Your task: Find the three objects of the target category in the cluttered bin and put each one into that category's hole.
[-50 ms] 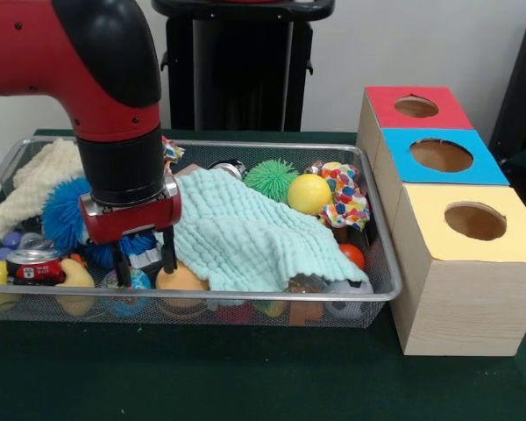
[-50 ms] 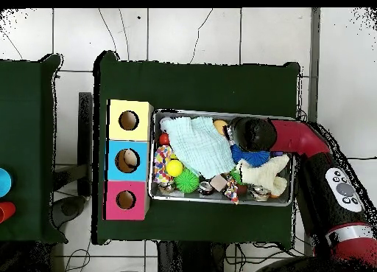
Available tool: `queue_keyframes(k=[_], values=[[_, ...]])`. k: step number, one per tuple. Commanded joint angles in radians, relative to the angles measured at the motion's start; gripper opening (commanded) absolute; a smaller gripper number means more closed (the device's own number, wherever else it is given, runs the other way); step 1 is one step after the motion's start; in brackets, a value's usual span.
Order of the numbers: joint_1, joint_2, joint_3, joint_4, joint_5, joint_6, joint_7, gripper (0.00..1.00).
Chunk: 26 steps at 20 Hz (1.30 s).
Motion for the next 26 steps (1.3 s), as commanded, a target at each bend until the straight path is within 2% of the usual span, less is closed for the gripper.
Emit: queue_keyframes(k=[1, 6, 10, 14, 21, 26], values=[[-0.017, 0.024, -0.042, -0.026, 0.006, 0.038, 0.025, 1.00], [-0.022, -0.042, -0.039, -0.029, 0.017, 0.112, -0.031, 1.00], [-0.029, -0.065, -0.029, -0.052, 0.020, 0.148, -0.074, 1.00], [-0.047, -0.059, 0.009, -0.060, 0.011, 0.134, -0.132, 1.00], [-0.035, -0.072, 0.008, -0.038, -0.014, 0.075, -0.098, 1.00], [-0.040, -0.084, 0.041, -0.085, -0.011, 0.115, -0.172, 1.00]])
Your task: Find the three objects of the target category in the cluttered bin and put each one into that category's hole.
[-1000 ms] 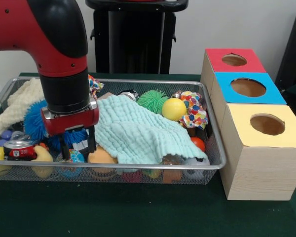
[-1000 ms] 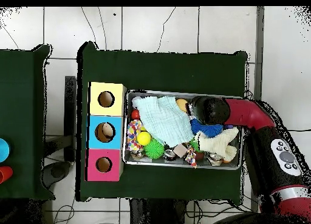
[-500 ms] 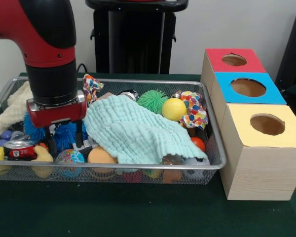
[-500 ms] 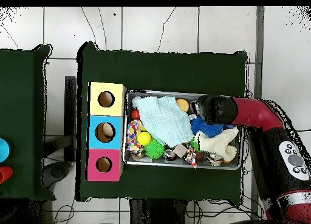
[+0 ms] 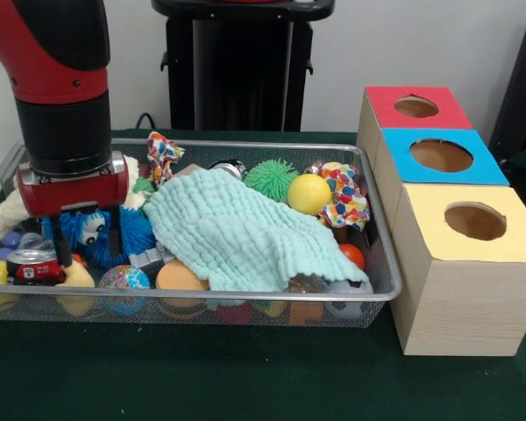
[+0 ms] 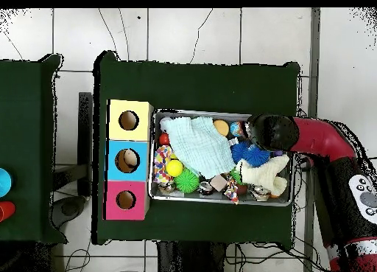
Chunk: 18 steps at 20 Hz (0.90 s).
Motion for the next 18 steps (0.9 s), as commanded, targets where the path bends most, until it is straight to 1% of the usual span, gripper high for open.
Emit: queue_keyframes(k=[1, 3, 7, 10, 11, 14, 15, 16, 17, 18], values=[[-0.007, -0.018, 0.056, -0.064, -0.013, 0.086, -0.177, 1.00], [-0.008, -0.016, 0.056, -0.065, -0.011, 0.087, -0.175, 1.00], [-0.003, 0.005, 0.060, -0.095, -0.013, 0.090, -0.181, 1.00], [-0.002, -0.002, 0.063, -0.093, -0.015, 0.078, -0.182, 1.00], [0.000, 0.008, 0.064, -0.102, -0.020, 0.070, -0.184, 1.00], [0.003, -0.006, 0.070, -0.102, -0.017, 0.066, -0.183, 1.00], [0.007, 0.002, 0.073, -0.120, -0.016, 0.071, -0.185, 1.00], [0.007, 0.001, 0.075, -0.118, -0.016, 0.064, -0.182, 1.00], [0.015, 0.019, 0.077, -0.146, -0.017, 0.073, -0.185, 1.00], [0.017, 0.021, 0.078, -0.148, -0.018, 0.065, -0.180, 1.00]])
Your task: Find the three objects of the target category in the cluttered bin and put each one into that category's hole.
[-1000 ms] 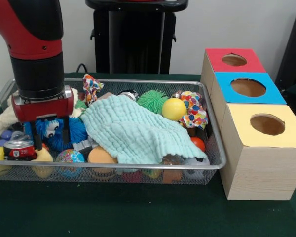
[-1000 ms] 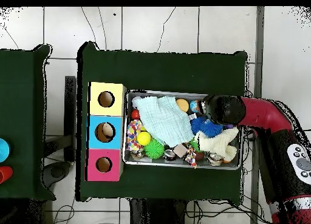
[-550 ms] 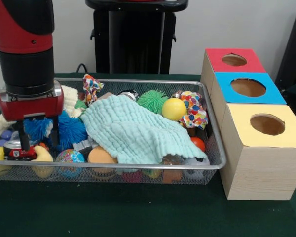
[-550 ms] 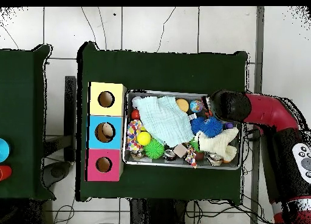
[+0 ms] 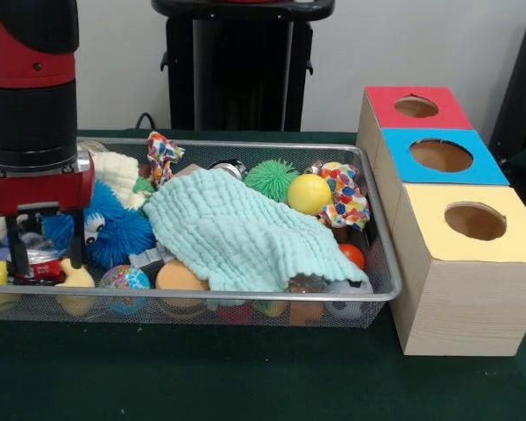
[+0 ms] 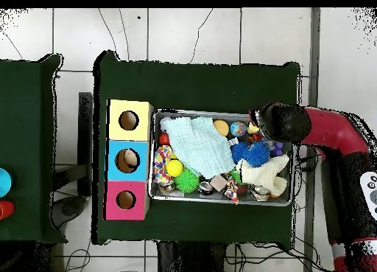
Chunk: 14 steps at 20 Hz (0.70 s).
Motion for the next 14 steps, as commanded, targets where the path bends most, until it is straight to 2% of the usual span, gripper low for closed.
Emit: queue_keyframes(k=[1, 4, 10, 14], values=[[0.016, 0.034, 0.066, -0.064, -0.021, 0.056, -0.178, 1.00], [0.019, 0.045, 0.062, -0.071, -0.023, 0.047, -0.167, 1.00], [0.061, 0.115, 0.054, -0.197, -0.017, 0.104, -0.161, 1.00], [0.053, 0.114, 0.056, -0.190, 0.001, 0.121, -0.176, 1.00]])
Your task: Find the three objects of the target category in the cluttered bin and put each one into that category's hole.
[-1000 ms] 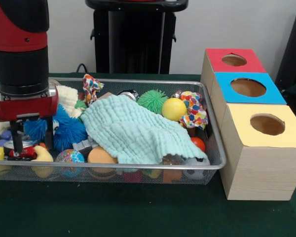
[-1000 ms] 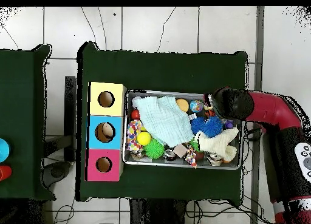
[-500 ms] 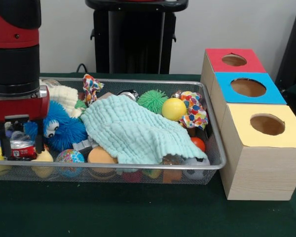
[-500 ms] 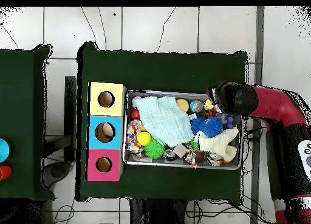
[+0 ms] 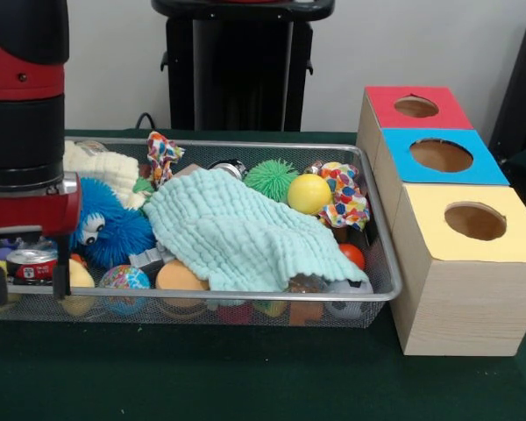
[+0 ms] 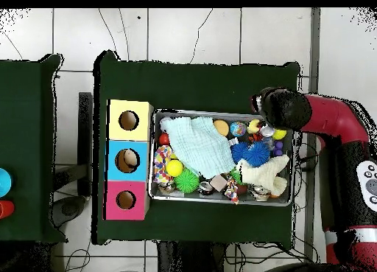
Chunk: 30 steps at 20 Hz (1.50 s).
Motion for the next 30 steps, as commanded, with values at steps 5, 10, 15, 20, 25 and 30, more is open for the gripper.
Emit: queue_keyframes(k=[5, 10, 15, 20, 25, 30], values=[[-0.007, 0.070, 0.036, 0.003, 0.012, 0.100, -0.150, 1.00], [-0.026, 0.040, 0.018, 0.069, 0.028, 0.120, -0.134, 1.00], [-0.043, -0.020, 0.010, 0.152, 0.043, 0.131, -0.120, 1.00], [-0.054, -0.093, 0.004, 0.221, 0.066, 0.163, -0.109, 1.00], [-0.066, -0.138, -0.004, 0.278, 0.078, 0.178, -0.095, 1.00], [-0.088, -0.151, -0.006, 0.350, 0.078, 0.141, -0.069, 1.00]])
